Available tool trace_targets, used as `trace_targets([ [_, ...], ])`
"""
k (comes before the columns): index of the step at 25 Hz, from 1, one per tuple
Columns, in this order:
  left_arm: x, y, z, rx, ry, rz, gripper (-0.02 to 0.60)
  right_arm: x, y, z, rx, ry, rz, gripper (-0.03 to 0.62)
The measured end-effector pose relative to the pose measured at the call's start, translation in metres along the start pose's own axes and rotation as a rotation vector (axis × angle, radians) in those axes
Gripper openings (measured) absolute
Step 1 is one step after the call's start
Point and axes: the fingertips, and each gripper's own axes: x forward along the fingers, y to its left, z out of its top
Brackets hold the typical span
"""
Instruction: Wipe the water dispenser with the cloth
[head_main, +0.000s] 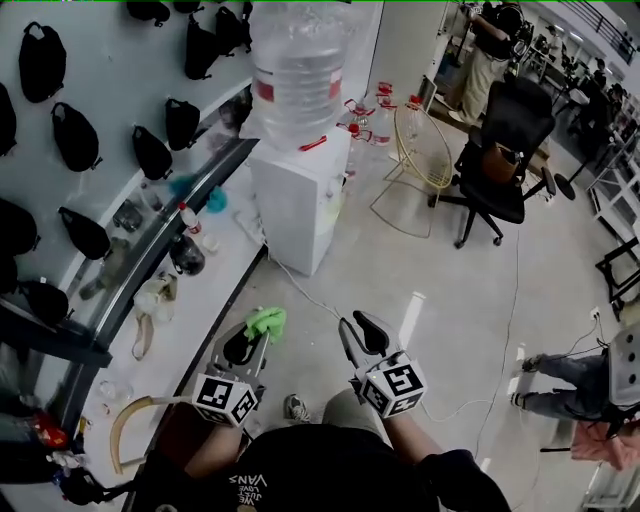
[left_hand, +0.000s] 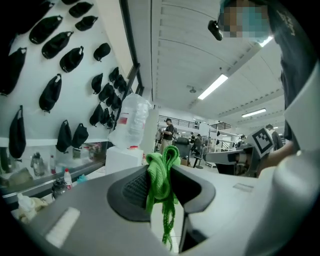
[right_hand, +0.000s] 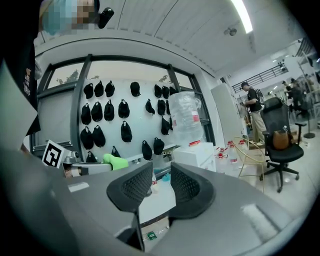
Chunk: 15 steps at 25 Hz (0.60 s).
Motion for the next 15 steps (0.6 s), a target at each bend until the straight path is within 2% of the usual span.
trace_targets([
  [5,0.038,0.018,-0.015,-0.031,0.031,0.018,0.115,0.034,-0.031,-0.003,0.015,0.028,-0.005,0.107],
  [11,0.100,0.052,-0.025,-0.053,0.029,0.129,0.115,0.094,-0.077,0.004,-0.007,0.058,0.057,0.077],
  [15,0.151,0.063,-0.029,-0.056,0.028,0.175,0.115,0.130,-0.116,0.007,-0.018,0.090,0.109,0.060],
])
